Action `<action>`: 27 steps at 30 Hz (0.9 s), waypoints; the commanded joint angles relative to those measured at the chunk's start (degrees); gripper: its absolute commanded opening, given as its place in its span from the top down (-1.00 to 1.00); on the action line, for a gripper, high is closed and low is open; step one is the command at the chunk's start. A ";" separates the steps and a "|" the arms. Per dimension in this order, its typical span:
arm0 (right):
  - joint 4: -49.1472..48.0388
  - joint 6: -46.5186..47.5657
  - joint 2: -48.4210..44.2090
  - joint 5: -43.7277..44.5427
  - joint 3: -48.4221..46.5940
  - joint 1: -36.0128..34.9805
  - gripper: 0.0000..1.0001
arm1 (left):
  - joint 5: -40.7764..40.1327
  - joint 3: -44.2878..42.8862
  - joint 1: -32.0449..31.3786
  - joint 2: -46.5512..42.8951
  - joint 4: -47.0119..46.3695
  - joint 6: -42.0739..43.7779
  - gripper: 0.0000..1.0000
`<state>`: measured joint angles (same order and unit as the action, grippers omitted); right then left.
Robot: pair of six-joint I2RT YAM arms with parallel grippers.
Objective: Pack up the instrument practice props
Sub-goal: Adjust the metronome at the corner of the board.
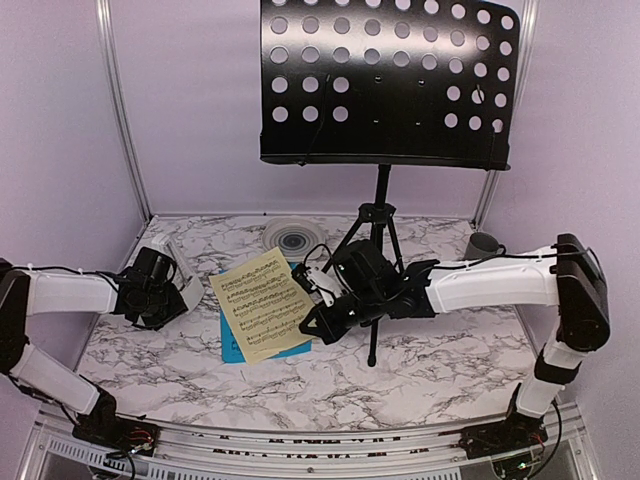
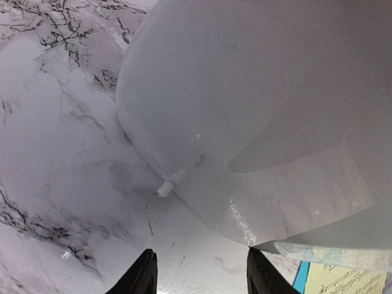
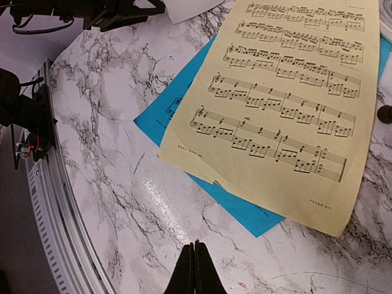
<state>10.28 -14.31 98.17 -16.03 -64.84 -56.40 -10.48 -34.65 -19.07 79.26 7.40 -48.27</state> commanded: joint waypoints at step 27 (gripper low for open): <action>-3.07 -3.43 -14.89 1.70 10.77 1.10 1.00 | 10.95 -2.08 0.48 -8.35 3.59 6.62 -0.12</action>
<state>8.27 -16.40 88.18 -15.16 -54.72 -55.64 -3.70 -38.54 -17.08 76.42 5.93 -42.78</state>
